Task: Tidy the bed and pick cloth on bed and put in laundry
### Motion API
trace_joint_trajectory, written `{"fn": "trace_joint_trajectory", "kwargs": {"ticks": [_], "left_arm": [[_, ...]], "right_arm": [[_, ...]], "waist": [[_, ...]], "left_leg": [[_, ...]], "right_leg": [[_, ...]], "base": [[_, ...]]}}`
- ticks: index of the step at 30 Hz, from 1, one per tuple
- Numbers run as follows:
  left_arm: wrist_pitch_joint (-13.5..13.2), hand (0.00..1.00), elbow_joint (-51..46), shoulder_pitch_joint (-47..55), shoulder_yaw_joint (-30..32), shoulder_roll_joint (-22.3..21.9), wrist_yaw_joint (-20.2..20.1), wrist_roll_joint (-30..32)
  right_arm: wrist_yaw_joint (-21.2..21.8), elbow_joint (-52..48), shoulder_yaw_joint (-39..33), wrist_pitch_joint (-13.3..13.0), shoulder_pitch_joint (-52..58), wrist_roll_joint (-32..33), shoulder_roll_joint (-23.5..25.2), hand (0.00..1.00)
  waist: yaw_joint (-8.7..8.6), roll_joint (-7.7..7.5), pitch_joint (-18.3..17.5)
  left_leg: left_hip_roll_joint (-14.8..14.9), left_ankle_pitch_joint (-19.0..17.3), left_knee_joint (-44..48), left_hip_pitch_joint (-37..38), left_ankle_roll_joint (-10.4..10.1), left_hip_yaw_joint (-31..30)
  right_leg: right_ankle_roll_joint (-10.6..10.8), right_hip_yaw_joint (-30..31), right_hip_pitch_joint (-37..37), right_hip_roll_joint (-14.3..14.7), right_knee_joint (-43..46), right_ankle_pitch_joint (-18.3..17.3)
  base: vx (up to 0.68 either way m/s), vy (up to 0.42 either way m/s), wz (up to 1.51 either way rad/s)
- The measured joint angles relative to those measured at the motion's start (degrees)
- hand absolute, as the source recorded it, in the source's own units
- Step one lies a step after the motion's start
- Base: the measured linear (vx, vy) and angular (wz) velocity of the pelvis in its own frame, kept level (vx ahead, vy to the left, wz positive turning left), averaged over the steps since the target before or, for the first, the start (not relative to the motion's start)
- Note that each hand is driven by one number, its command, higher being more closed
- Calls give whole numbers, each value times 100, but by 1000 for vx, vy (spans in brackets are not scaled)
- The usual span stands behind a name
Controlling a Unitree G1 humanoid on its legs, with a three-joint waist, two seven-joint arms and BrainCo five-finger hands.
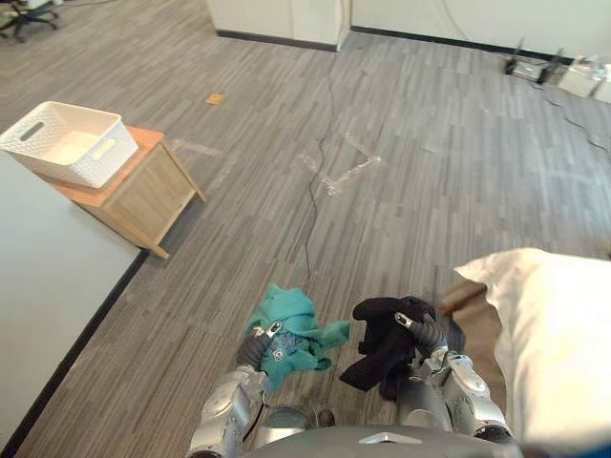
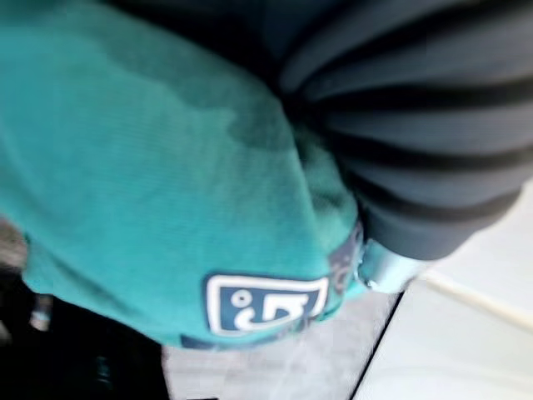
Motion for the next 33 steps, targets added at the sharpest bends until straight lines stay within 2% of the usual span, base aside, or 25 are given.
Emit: {"fn": "trace_joint_trajectory", "kwargs": {"ticks": [1,2,3,4,5,6,7,8,9,12,14,15,16,18,19,20,21,22,23,24,26,28,30,31,33], "left_arm": [[-21,100,49,29,51,3,-22,-10],[-43,100,193,75,66,-86,-35,-60],[-53,100,276,171,37,-146,-65,-143],[-52,100,278,184,26,-169,-118,-198],[-53,100,269,228,55,-247,-253,-233],[-58,100,264,266,93,-293,-329,-233],[-74,100,232,364,166,-348,-469,-233],[-86,100,163,480,205,-355,-564,-236],[-95,100,93,504,228,-355,-637,-243],[-241,100,-154,728,267,-360,-713,-362],[-239,100,-194,701,344,-448,-709,-528],[-239,100,-212,680,373,-488,-706,-541],[-231,100,-235,629,383,-528,-704,-641],[-222,100,-248,538,375,-543,-702,-670],[-212,100,-245,516,377,-537,-702,-670],[-188,100,-206,488,388,-512,-699,-671],[-169,100,-63,338,381,-537,-697,-638],[-170,100,-62,286,364,-558,-700,-596],[-170,100,-55,211,357,-546,-701,-555],[-163,100,3,123,363,-473,-697,-442],[-155,100,26,81,324,-436,-658,-388],[-156,100,-37,79,282,-396,-624,-401],[-151,100,-182,6,254,-314,-514,-405],[-80,100,-218,-150,252,-287,-415,-409],[29,100,-192,-351,244,-280,-301,-410]], "right_arm": [[15,-66,0,3,-12,0,-36,100],[14,-147,10,27,-62,-4,-148,100],[19,-248,54,49,-101,-3,-215,100],[19,-261,54,76,-149,-4,-230,100],[18,-279,66,131,-159,-5,-244,100],[17,-282,70,167,-154,-7,-264,100],[7,-282,79,208,-151,-15,-271,100],[4,-288,90,203,-167,-16,-261,100],[3,-290,87,192,-185,-18,-265,100],[11,-294,87,188,-290,-145,-348,100],[46,-294,64,190,-271,-259,-350,100],[53,-295,37,187,-274,-281,-354,100],[65,-293,-43,178,-266,-352,-359,100],[82,-291,-82,131,-153,-356,-369,100],[82,-289,-77,83,-112,-356,-363,100],[73,-270,-66,58,-92,-356,-337,100],[17,-248,-51,23,-75,-354,-286,100],[-10,-246,-60,9,-82,-346,-278,100],[-52,-215,-81,2,-125,-342,-256,100],[-86,-150,-127,1,-147,-340,-246,100],[-97,-35,-95,-1,-105,-345,-228,100],[-88,-40,33,-26,-28,-344,-229,100],[-82,-105,98,-82,-13,-343,-209,100],[-95,-124,97,-129,2,-341,-210,100],[-129,-117,97,-133,32,-341,-220,100]], "waist": [[-2,28,-25],[22,246,-101],[37,380,-157],[11,383,-156],[-22,433,-125],[-6,470,-73],[67,508,-19],[186,466,50],[238,449,63],[391,469,86],[391,446,151],[375,436,157],[364,427,183],[356,473,161],[367,491,145],[410,446,107],[410,216,-21],[410,164,-57],[461,110,-23],[495,20,28],[413,31,58],[290,98,40],[183,117,14],[140,131,23],[74,219,80]], "left_leg": [[98,-251,107,-4,92,-34],[393,-478,297,-15,-60,-47],[568,-497,650,-136,-145,-20],[626,-368,1256,-435,-332,60],[798,131,2562,-997,-372,207],[923,465,3301,-1284,-338,260],[976,415,4435,-1691,-283,257],[842,405,5064,-2072,-270,271],[678,404,5151,-2337,-272,298],[369,309,4046,-2827,-266,620],[170,449,2198,-2780,-151,990],[115,630,1673,-2768,-106,1085],[39,1180,703,-2685,7,1274],[51,1957,-247,-2577,218,1516],[83,2200,-214,-2593,418,1520],[35,2490,59,-2617,769,1538],[-136,1970,454,-2771,888,1574],[-153,1800,615,-2846,944,1571],[-179,1568,746,-2826,977,1581],[-284,1252,927,-2621,963,1523],[-417,915,913,-1996,981,1377],[-443,882,700,-1378,970,1115],[-420,842,416,-975,898,807],[-376,770,317,-810,771,555],[-190,628,278,-588,521,239]], "right_leg": [[-275,-10,-126,34,307,65],[-349,-193,-248,171,815,-394],[-420,-307,-262,305,986,-772],[-475,-354,-222,344,1022,-892],[-559,-447,103,511,847,-1008],[-616,-455,380,654,677,-1041],[-715,-469,918,885,367,-1163],[-748,-423,1381,1036,68,-1234],[-796,-403,1683,1107,-153,-1221],[-797,-255,2246,1258,-593,-1200],[-653,-155,2758,1267,-775,-1234],[-589,-134,2897,1266,-867,-1270],[-469,-133,3189,1270,-1026,-1338],[-196,-110,3740,1434,-1270,-1494],[-103,-93,3882,1478,-1297,-1565],[-17,-26,4064,1420,-1284,-1662],[49,39,3903,1157,-866,-1679],[88,51,3700,1071,-444,-1657],[198,50,3335,895,416,-1593],[366,58,2559,475,2336,-1002],[88,31,1896,7,4095,-1101],[44,-46,1515,-121,4210,-1289],[66,-151,990,-173,3694,-1434],[38,-191,618,-166,3145,-1453],[138,-277,450,-65,1804,-1319]], "base": [[451,-363,41],[483,-349,26],[590,-400,24],[601,-412,35],[486,-357,33],[478,-355,18],[481,-298,-14],[473,-273,-35],[452,-234,-47],[443,-184,-64],[539,-102,-48],[548,-65,-23],[530,-28,-16],[610,32,-14],[594,103,-19],[598,120,1],[623,134,10],[504,108,17],[613,138,3],[610,128,4],[723,128,36],[701,82,61],[464,-22,71],[477,-108,91],[468,-157,95]]}}
